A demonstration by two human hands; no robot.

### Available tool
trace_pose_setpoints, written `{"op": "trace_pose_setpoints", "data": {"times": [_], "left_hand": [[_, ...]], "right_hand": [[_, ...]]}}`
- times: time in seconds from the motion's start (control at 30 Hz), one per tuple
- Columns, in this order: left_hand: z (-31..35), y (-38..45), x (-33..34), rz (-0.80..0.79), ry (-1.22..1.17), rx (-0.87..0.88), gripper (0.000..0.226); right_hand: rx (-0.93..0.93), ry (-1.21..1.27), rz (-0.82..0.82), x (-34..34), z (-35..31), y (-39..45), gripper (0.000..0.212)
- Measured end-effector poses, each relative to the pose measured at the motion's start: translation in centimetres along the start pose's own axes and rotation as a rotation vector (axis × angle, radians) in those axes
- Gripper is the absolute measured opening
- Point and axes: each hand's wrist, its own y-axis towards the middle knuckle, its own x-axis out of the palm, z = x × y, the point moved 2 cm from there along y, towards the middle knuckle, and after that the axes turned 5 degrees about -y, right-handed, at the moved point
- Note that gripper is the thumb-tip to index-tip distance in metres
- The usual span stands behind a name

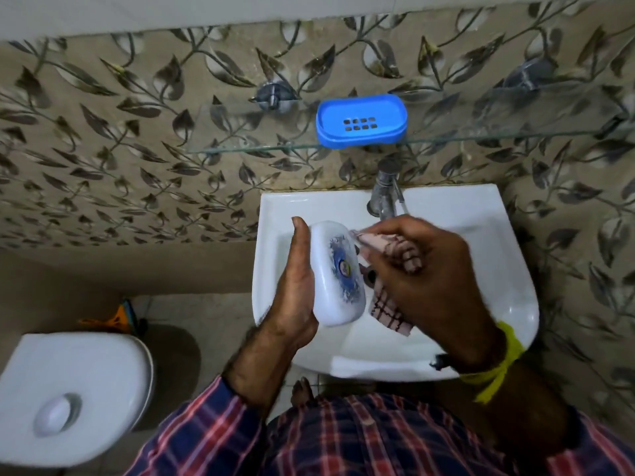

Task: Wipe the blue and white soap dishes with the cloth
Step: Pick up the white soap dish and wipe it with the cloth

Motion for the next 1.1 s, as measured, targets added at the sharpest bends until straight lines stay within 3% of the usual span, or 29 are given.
{"op": "trace_pose_setpoints", "data": {"times": [0.13, 0.27, 0.37, 0.53, 0.67, 0.77, 0.93, 1.03, 1.1], "left_hand": [[-0.9, -0.1, 0.9, 0.028, 0.044, 0.121, 0.055], [-0.3, -0.4, 1.0, 0.012, 0.075, 0.221, 0.056], [0.6, -0.6, 0.7, 0.003, 0.09, 0.263, 0.05], [0.3, -0.7, 0.5, 0.02, 0.122, 0.215, 0.049], [0.7, -0.4, -0.4, 0.01, 0.163, 0.263, 0.052], [0.0, -0.3, -0.3, 0.037, 0.148, 0.223, 0.05], [2.0, 0.5, -0.5, 0.036, 0.136, 0.345, 0.048], [1.6, 0.7, -0.5, 0.041, 0.132, 0.354, 0.048], [1.5, 0.8, -0.4, 0.028, 0.08, 0.345, 0.048]], "right_hand": [[-0.17, -0.248, 0.074, 1.7, -1.9, 0.5, 0.02], [-0.266, -0.188, -0.039, 2.2, -1.9, 0.6, 0.024], [-0.241, -0.215, -0.153, 2.6, -1.7, -0.9, 0.031], [-0.207, -0.13, -0.105, 3.3, -1.7, 0.7, 0.024], [-0.222, -0.129, -0.234, 3.8, -2.2, -2.0, 0.025], [-0.153, -0.125, -0.182, 3.8, -1.4, -0.5, 0.024], [-0.256, -0.115, -0.263, 4.0, -1.5, -3.1, 0.028], [-0.147, -0.078, -0.148, 3.9, -0.5, -2.2, 0.029], [-0.17, -0.087, -0.136, 4.1, -0.7, -1.7, 0.028]]}}
